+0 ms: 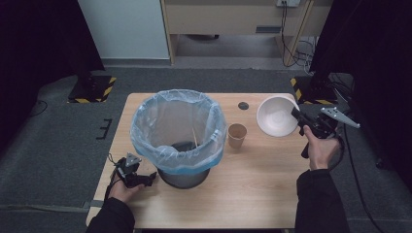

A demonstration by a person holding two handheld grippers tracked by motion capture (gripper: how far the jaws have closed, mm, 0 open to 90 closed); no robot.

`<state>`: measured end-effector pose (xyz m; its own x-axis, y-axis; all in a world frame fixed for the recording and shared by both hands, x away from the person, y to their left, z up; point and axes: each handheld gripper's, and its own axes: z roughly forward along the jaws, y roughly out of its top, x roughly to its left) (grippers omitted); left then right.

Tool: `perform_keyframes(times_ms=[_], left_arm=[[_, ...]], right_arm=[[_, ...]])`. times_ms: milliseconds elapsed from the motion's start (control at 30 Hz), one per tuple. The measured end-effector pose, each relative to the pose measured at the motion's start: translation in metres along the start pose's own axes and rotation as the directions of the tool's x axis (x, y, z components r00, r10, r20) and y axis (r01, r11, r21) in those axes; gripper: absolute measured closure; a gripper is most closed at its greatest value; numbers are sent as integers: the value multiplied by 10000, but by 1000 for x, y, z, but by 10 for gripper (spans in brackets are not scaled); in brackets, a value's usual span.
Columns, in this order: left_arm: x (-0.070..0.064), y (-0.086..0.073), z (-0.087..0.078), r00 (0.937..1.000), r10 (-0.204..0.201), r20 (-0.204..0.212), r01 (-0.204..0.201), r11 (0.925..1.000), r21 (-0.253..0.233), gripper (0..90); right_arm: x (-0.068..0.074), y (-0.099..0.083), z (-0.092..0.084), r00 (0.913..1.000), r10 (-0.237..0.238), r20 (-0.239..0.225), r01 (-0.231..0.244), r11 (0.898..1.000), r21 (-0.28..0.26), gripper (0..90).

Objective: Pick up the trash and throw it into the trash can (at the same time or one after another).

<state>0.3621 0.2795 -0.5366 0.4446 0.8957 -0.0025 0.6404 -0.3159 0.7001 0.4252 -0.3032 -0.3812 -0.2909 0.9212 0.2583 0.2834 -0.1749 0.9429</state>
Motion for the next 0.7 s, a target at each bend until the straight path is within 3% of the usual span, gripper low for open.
perform_keyframes(times_ms=[433, 700], left_arm=[[0, 0, 0, 10000, 0, 2, 0, 10000, 4, 0], [0, 0, 0, 10000, 4, 0, -4, 10000, 3, 0]], right_arm=[[31, 35, -26, 9937, -324, -1073, 162, 9888, -1485, 834], [48, 47, -38, 9861, -691, -1511, 381, 9793, -1990, 834]])
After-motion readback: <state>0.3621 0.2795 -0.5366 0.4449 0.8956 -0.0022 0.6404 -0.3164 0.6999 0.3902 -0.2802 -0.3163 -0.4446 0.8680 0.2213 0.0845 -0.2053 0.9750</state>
